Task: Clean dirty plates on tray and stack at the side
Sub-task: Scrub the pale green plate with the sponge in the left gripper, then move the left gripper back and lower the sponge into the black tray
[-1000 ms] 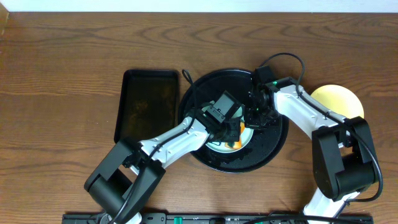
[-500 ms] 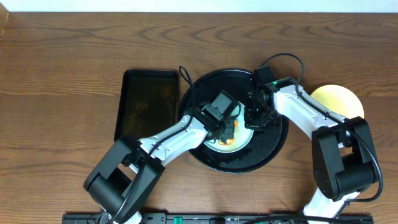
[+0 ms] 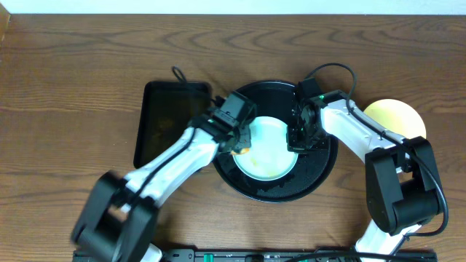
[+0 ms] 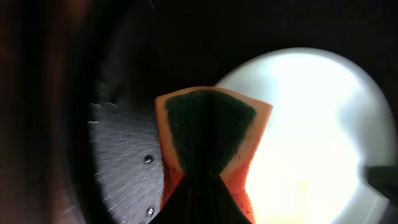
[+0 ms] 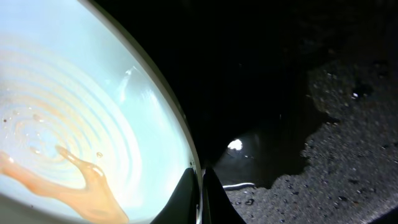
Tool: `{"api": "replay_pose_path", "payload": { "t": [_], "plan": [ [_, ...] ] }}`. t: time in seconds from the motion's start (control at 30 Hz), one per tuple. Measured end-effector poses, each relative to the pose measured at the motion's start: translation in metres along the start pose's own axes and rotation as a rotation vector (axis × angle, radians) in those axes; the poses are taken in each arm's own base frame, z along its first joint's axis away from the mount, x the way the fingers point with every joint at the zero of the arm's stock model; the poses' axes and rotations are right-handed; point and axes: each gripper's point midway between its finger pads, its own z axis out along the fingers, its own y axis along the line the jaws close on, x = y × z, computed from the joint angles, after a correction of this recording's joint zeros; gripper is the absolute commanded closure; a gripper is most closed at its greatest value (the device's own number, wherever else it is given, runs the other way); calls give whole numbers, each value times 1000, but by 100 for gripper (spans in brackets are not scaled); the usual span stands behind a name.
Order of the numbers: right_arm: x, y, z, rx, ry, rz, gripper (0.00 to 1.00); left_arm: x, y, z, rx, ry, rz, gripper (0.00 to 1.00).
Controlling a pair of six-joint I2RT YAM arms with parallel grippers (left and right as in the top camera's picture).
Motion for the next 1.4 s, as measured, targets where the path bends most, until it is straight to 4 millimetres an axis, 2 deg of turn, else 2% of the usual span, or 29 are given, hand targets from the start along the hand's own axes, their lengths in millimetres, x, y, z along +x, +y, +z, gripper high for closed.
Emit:
{"api": "replay_pose_path", "payload": {
  "t": [0.07,0.17,0.2,0.23,0.33,0.43,0.53,0.7,0.9,1.13,1.23,1.4],
  "plan": [
    [0,-1,0,5,-1,-2,81,-14,2,-29,18,-70,-12,92],
    [-2,-4,0,21,-11,-3,70,-23,23,-66,-21,-130,-46,92],
    [-4,-4,0,23,-20,-7,69,-27,39,-81,-56,-161,-73,92],
    [-5,-4,0,24,-25,-9,69,-29,48,-86,-77,-173,-89,92],
    [-9,-3,0,21,-40,-11,72,-31,78,-90,-153,-162,-135,92],
    [-12,-2,0,15,-52,-10,88,-38,101,-89,-198,-157,-153,92],
    [-13,1,0,2,-56,-15,99,-42,116,-85,-217,-145,-148,92],
    [-12,4,0,-16,-49,-19,99,-48,137,-68,-200,-90,-154,92],
    [-11,5,0,-20,-46,-18,99,-52,151,-30,-56,11,-177,92],
    [-10,5,0,-21,-42,-18,99,-37,162,8,97,145,-224,93],
    [-9,5,0,-20,-39,-17,99,-34,174,11,94,161,-247,92],
    [-9,4,0,-19,-37,-17,99,-32,208,4,-3,155,-305,92]
  ]
}}
